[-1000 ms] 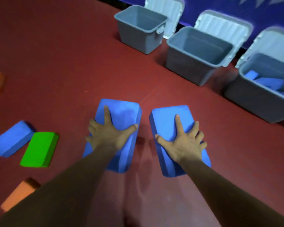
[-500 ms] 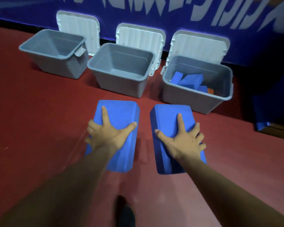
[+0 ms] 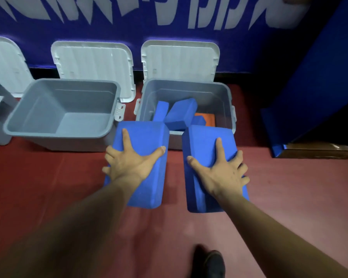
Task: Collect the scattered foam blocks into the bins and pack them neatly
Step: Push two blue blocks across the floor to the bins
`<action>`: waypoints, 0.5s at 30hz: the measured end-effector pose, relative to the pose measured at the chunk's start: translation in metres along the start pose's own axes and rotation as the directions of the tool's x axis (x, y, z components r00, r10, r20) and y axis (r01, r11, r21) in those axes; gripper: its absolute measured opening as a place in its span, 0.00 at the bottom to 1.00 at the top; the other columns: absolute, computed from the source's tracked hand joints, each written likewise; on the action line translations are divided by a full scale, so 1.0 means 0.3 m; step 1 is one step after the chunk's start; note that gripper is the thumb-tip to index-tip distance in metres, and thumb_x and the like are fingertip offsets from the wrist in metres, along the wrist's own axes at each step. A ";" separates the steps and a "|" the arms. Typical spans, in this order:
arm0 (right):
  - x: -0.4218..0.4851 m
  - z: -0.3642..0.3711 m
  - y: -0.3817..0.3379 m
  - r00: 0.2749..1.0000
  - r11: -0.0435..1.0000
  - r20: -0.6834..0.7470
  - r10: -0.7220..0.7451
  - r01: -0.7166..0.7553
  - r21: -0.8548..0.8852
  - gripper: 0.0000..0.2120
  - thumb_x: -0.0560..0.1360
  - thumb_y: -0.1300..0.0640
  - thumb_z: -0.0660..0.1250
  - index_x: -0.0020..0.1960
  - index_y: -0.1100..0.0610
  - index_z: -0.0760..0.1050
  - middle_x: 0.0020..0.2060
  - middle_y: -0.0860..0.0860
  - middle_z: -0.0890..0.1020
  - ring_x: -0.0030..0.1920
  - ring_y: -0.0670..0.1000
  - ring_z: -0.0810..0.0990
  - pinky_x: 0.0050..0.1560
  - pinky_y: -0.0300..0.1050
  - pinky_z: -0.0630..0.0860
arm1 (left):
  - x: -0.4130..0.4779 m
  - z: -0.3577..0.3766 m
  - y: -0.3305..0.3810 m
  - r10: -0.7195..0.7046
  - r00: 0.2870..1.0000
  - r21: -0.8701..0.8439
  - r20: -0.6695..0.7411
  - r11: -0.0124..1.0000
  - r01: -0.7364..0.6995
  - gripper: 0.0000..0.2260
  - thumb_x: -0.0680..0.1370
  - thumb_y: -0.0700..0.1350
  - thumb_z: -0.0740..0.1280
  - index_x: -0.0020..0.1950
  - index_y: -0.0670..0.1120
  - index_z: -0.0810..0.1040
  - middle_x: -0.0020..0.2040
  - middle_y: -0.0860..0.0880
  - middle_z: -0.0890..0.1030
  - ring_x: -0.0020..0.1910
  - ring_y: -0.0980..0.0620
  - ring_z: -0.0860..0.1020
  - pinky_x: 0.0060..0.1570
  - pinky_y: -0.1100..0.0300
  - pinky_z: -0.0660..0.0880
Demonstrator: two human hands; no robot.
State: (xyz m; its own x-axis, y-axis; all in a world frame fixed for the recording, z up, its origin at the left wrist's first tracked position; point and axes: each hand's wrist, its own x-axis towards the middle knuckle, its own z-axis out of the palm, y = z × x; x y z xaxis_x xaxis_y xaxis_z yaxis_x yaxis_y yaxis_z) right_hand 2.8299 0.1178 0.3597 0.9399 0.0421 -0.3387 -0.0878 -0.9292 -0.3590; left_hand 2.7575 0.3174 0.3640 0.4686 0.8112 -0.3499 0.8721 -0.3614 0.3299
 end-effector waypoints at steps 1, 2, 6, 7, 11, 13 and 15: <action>0.070 -0.009 0.003 1.000 1.000 0.012 0.019 -0.019 0.013 0.52 0.62 0.16 0.57 0.78 0.31 0.41 0.81 0.59 0.46 0.76 0.66 0.55 0.73 0.67 0.52 | 0.039 0.018 0.054 0.008 1.000 0.013 0.011 1.000 -0.008 0.57 0.58 0.85 0.59 0.80 0.64 0.39 0.73 0.38 0.60 0.73 0.39 0.61 0.68 0.40 0.61; 0.137 -0.017 0.005 0.999 0.999 0.028 0.036 -0.037 0.018 0.52 0.62 0.16 0.57 0.79 0.31 0.41 0.81 0.59 0.46 0.76 0.67 0.55 0.73 0.67 0.52 | 0.077 0.035 0.107 0.007 1.000 0.022 0.023 1.000 -0.007 0.57 0.59 0.85 0.59 0.80 0.64 0.39 0.72 0.38 0.60 0.73 0.39 0.61 0.68 0.40 0.61; 0.405 -0.055 -0.025 0.998 0.998 0.043 0.040 -0.042 0.048 0.52 0.62 0.16 0.57 0.79 0.32 0.41 0.81 0.60 0.45 0.75 0.67 0.55 0.73 0.69 0.52 | 0.240 0.057 0.331 -0.023 1.000 0.003 0.004 1.000 0.023 0.57 0.59 0.84 0.60 0.80 0.64 0.40 0.75 0.38 0.58 0.75 0.39 0.59 0.71 0.39 0.59; 0.462 -0.069 -0.032 0.998 0.998 0.052 0.047 -0.050 0.047 0.52 0.61 0.15 0.57 0.79 0.32 0.41 0.81 0.60 0.46 0.75 0.67 0.55 0.73 0.69 0.52 | 0.276 0.059 0.391 -0.031 0.999 0.009 0.009 0.999 0.031 0.56 0.60 0.84 0.60 0.80 0.64 0.40 0.75 0.38 0.58 0.75 0.38 0.59 0.71 0.38 0.58; 0.671 -0.122 -0.088 0.998 0.998 0.050 0.036 -0.038 0.045 0.53 0.61 0.15 0.57 0.79 0.32 0.41 0.81 0.60 0.46 0.76 0.67 0.54 0.73 0.69 0.52 | 0.439 0.045 0.568 -0.035 0.999 -0.018 0.009 0.999 0.035 0.56 0.60 0.83 0.61 0.80 0.64 0.39 0.75 0.38 0.57 0.76 0.38 0.57 0.72 0.37 0.58; 0.770 -0.141 -0.128 0.998 0.998 0.044 0.044 -0.046 0.049 0.52 0.62 0.16 0.58 0.79 0.32 0.42 0.80 0.60 0.47 0.76 0.67 0.55 0.73 0.68 0.53 | 0.522 0.049 0.618 -0.030 1.000 -0.025 0.003 0.999 0.030 0.57 0.59 0.84 0.61 0.80 0.64 0.39 0.75 0.38 0.57 0.76 0.38 0.58 0.72 0.37 0.59; 0.862 -0.143 -0.169 0.996 0.993 0.056 0.075 -0.079 0.084 0.52 0.62 0.17 0.59 0.79 0.32 0.43 0.80 0.60 0.49 0.76 0.66 0.56 0.73 0.67 0.54 | 0.602 0.069 0.657 -0.022 1.000 -0.008 0.003 1.000 0.022 0.57 0.59 0.84 0.60 0.80 0.64 0.40 0.75 0.38 0.57 0.76 0.38 0.57 0.72 0.36 0.58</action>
State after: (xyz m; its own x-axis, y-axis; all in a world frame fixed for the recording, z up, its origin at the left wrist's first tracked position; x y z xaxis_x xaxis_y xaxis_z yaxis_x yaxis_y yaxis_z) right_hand 3.0918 0.1600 0.3277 0.9109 -0.0072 -0.4126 -0.1896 -0.8953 -0.4031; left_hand 3.0169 0.3832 0.3475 0.4495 0.8174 -0.3602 0.8812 -0.3397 0.3287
